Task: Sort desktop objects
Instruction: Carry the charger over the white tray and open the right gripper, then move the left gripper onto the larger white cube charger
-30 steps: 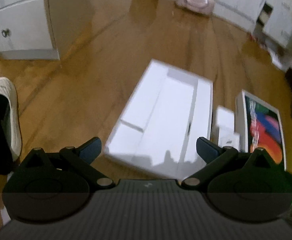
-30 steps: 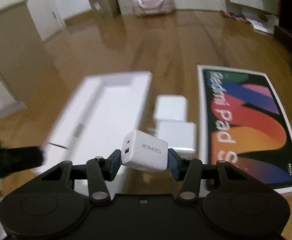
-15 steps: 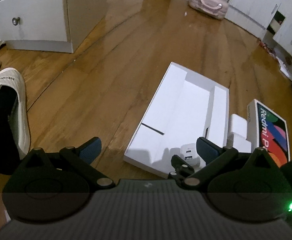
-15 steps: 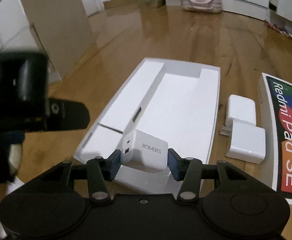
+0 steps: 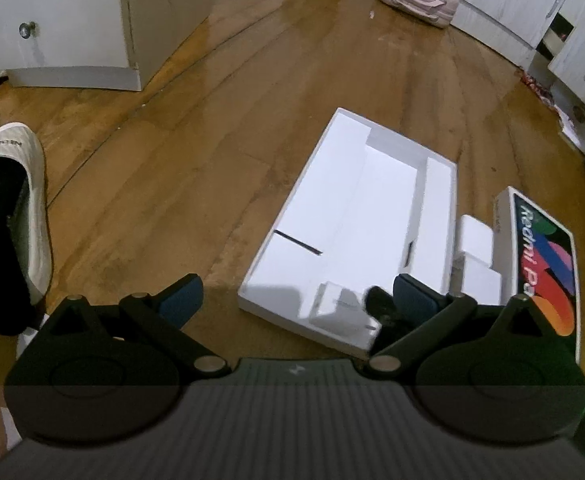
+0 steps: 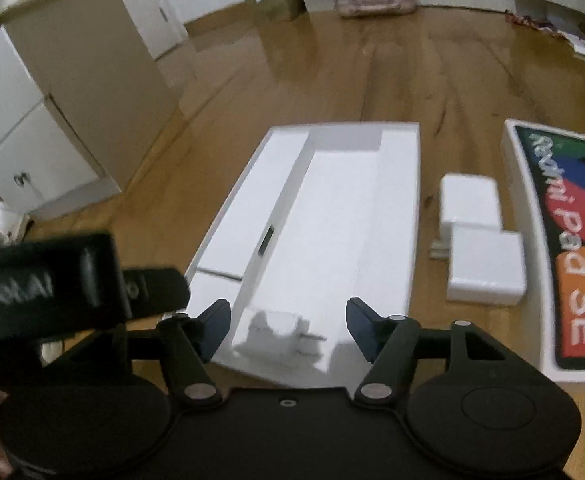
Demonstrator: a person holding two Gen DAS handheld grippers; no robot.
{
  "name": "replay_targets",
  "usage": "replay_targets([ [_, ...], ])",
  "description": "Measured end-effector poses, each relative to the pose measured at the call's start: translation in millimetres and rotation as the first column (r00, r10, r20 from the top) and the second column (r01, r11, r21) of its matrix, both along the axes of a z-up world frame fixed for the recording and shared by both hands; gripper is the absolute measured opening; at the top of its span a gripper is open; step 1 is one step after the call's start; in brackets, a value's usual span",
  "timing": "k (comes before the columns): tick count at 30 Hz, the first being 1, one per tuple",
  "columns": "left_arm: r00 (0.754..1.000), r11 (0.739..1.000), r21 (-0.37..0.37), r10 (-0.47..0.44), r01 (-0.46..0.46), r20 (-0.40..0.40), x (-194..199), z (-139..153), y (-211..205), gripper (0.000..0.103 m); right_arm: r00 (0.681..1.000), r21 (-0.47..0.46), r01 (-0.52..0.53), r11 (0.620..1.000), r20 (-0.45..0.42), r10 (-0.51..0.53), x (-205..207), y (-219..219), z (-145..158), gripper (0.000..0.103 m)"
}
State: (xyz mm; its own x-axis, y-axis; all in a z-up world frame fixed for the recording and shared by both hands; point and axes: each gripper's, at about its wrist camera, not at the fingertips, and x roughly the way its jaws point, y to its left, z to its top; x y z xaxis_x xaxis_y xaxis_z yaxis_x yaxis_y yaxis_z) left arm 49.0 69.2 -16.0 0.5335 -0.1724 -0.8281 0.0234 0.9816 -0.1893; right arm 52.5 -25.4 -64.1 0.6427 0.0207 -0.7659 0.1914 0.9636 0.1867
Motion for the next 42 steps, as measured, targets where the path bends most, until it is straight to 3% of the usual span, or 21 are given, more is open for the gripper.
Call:
replay_targets([
  [4, 0.998, 0.998, 0.026, -0.055, 0.054, 0.030, -2, 13, -26, 0.103, 0.993, -0.014, 0.109, 0.994, -0.051, -0.110, -8, -35, 3, 0.071],
  [9, 0.988, 0.988, 0.017, -0.152, 0.152, 0.029, -3, 17, -66, 0.102, 0.971, 0.074, 0.229, 0.971, -0.091, -0.222, -34, -101, 22, 0.071],
  [14, 0.974, 0.973, 0.041, -0.227, 0.227, 0.001, -6, 10, -111, 0.100, 0.931, -0.050, 0.333, 0.942, -0.138, -0.336, -65, -144, 38, 0.071],
  [17, 0.960, 0.959, 0.050, -0.279, 0.279, -0.009, -7, 4, -135, 0.100, 0.918, 0.020, 0.381, 0.924, -0.125, -0.376, -82, -159, 37, 0.071],
  [19, 0.955, 0.953, 0.058, -0.297, 0.297, -0.018, -4, -1, -148, 0.095, 0.920, 0.053, 0.380, 0.924, -0.122, -0.371, -88, -162, 35, 0.071],
  [21, 0.950, 0.948, 0.067, -0.308, 0.311, -0.049, 4, -8, -159, 0.078, 0.908, 0.045, 0.406, 0.913, -0.133, -0.397, -89, -165, 31, 0.070],
  [25, 0.935, 0.934, 0.059, -0.348, 0.351, -0.063, 17, -15, -176, 0.073, 0.893, 0.078, 0.447, 0.891, -0.105, -0.438, -93, -177, 30, 0.070],
  [27, 0.925, 0.926, 0.053, -0.369, 0.374, -0.085, 25, -21, -184, 0.064, 0.878, 0.102, 0.477, 0.873, -0.090, -0.470, -94, -184, 30, 0.070],
  [31, 0.904, 0.904, 0.051, -0.419, 0.424, -0.083, 36, -31, -192, 0.061, 0.865, 0.141, 0.501, 0.854, -0.082, -0.494, -95, -187, 28, 0.070],
  [38, 0.915, 0.912, 0.080, -0.397, 0.402, -0.071, 40, -40, -186, 0.061, 0.879, 0.168, 0.477, 0.863, -0.084, -0.470, -88, -176, 24, 0.070],
  [42, 0.907, 0.906, 0.068, -0.414, 0.419, -0.076, 41, -49, -191, 0.061, 0.874, 0.162, 0.486, 0.859, -0.085, -0.478, -90, -176, 25, 0.070],
])
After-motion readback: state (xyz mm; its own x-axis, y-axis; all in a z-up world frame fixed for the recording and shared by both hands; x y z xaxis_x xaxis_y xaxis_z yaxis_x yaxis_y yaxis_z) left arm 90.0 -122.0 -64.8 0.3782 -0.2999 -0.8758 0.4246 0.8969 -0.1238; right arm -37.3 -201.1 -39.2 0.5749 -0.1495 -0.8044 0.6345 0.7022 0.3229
